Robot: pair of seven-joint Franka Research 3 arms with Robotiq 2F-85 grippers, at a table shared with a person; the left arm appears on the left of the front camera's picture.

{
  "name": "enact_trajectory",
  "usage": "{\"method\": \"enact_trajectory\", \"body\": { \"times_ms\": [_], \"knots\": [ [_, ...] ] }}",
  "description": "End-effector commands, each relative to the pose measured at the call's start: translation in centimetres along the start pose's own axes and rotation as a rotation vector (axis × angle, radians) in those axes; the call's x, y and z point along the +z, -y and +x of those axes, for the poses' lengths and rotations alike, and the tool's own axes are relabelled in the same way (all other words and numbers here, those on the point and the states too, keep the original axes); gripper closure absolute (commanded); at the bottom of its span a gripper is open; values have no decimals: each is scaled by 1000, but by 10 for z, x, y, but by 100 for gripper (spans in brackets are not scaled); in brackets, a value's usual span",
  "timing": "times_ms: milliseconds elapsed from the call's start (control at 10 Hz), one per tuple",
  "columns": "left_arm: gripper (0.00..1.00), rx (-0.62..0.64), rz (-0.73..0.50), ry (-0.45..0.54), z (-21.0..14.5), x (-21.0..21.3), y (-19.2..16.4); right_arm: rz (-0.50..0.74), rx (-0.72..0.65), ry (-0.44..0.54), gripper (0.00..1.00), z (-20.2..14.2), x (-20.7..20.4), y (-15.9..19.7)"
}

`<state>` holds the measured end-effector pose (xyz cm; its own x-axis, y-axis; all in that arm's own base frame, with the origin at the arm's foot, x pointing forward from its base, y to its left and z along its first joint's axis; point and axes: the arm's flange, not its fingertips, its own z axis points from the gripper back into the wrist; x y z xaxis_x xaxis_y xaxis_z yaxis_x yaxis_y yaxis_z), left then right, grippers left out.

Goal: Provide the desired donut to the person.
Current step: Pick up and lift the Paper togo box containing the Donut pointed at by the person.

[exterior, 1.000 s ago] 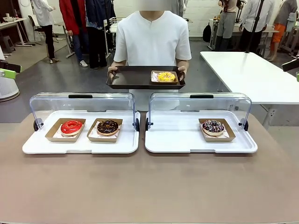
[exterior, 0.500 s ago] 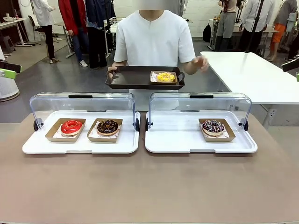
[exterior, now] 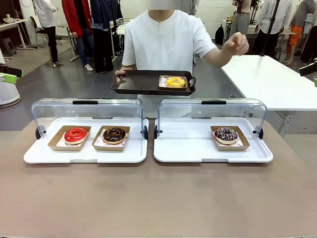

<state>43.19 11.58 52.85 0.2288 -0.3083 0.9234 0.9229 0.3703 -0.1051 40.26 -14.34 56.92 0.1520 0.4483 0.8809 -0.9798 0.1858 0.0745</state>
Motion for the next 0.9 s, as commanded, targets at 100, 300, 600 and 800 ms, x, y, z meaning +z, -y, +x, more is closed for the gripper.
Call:
{"method": "enact_trajectory", "body": {
  "times_ms": [100,300,600,800],
  "knots": [
    [0,-2,0,10,1,1,1,0,-6,-2,0,2,0,1],
    [0,-2,0,10,1,1,1,0,-6,-2,0,2,0,1],
    [0,-2,0,10,1,1,1,0,-6,-2,0,2,0,1],
    [0,-2,0,10,1,1,1,0,-6,-2,0,2,0,1]
  ]
}}
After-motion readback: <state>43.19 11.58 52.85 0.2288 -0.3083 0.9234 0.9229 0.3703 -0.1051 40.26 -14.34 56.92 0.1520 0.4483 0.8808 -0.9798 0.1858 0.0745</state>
